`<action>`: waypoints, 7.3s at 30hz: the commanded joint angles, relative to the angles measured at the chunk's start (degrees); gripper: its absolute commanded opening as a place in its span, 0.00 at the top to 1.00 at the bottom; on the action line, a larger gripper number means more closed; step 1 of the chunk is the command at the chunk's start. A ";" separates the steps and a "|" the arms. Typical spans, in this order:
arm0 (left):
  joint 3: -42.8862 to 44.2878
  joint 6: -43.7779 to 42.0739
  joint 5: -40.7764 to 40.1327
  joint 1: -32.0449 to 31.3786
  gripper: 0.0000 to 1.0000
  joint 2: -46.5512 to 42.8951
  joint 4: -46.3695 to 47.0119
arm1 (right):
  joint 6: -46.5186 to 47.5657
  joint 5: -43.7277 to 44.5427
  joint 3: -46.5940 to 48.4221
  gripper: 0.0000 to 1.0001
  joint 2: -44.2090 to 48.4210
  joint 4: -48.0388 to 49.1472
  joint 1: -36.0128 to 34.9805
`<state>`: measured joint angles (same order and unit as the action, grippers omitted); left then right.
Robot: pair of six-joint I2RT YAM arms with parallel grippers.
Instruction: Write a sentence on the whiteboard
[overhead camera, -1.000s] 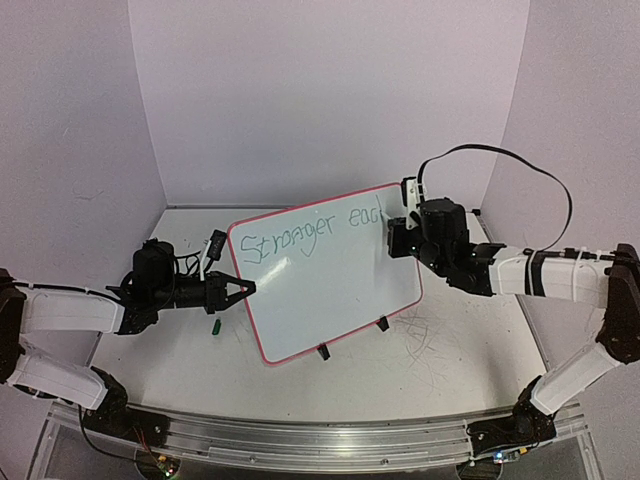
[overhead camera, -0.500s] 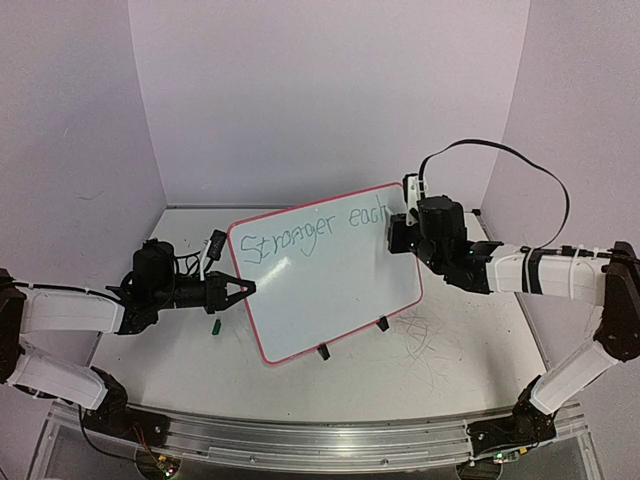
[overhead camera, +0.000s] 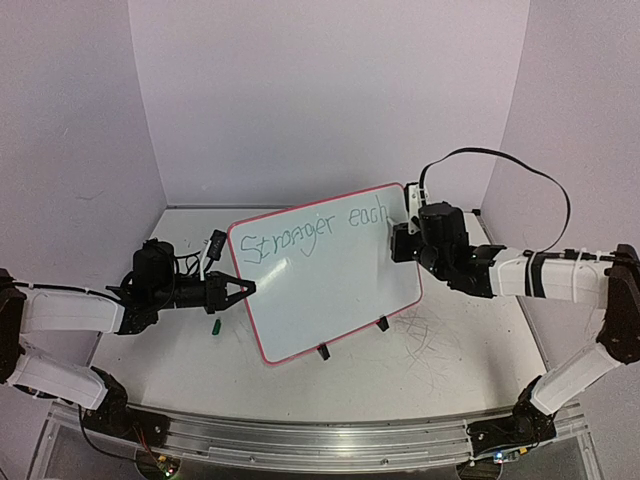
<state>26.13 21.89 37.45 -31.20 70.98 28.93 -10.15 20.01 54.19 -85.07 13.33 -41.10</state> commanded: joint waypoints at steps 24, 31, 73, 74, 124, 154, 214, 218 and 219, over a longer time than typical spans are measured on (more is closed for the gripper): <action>0.01 -3.84 -3.50 0.37 1.00 -0.81 0.05 | 14.66 -26.67 -2.97 1.00 6.52 6.26 -15.18; 0.21 -3.61 -3.55 0.33 1.00 -0.49 0.06 | 17.10 -25.91 1.00 1.00 -0.92 5.94 -21.58; 0.50 -4.31 -2.21 0.35 1.00 -0.45 0.08 | 12.94 -11.66 10.95 1.00 -14.92 4.68 -25.74; 0.52 -4.31 -2.20 0.36 1.00 -0.48 0.02 | 12.96 -11.93 11.20 1.00 -15.07 4.63 -25.75; -0.03 -4.40 -2.52 0.40 1.00 -1.20 -0.37 | 12.48 -7.05 10.22 1.00 -14.16 1.14 -26.07; -0.04 -4.75 -2.64 0.38 1.00 -1.28 -0.45 | 11.46 -5.67 13.25 1.00 -14.81 2.84 -23.65; 0.24 -4.66 -2.80 0.38 1.00 -0.66 -0.71 | 11.57 -14.61 6.59 1.00 -10.17 4.51 -24.66; 0.17 -4.59 -2.79 0.39 1.00 -0.87 -0.72 | 10.98 -13.04 6.72 1.00 -10.83 5.03 -24.64; 0.13 -4.62 -2.83 0.37 1.00 -0.98 -0.73 | 10.76 -11.97 6.74 1.00 -10.93 5.12 -24.64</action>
<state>26.13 20.99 37.36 -31.14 70.98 28.53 0.66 5.99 58.65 -95.13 16.04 -65.76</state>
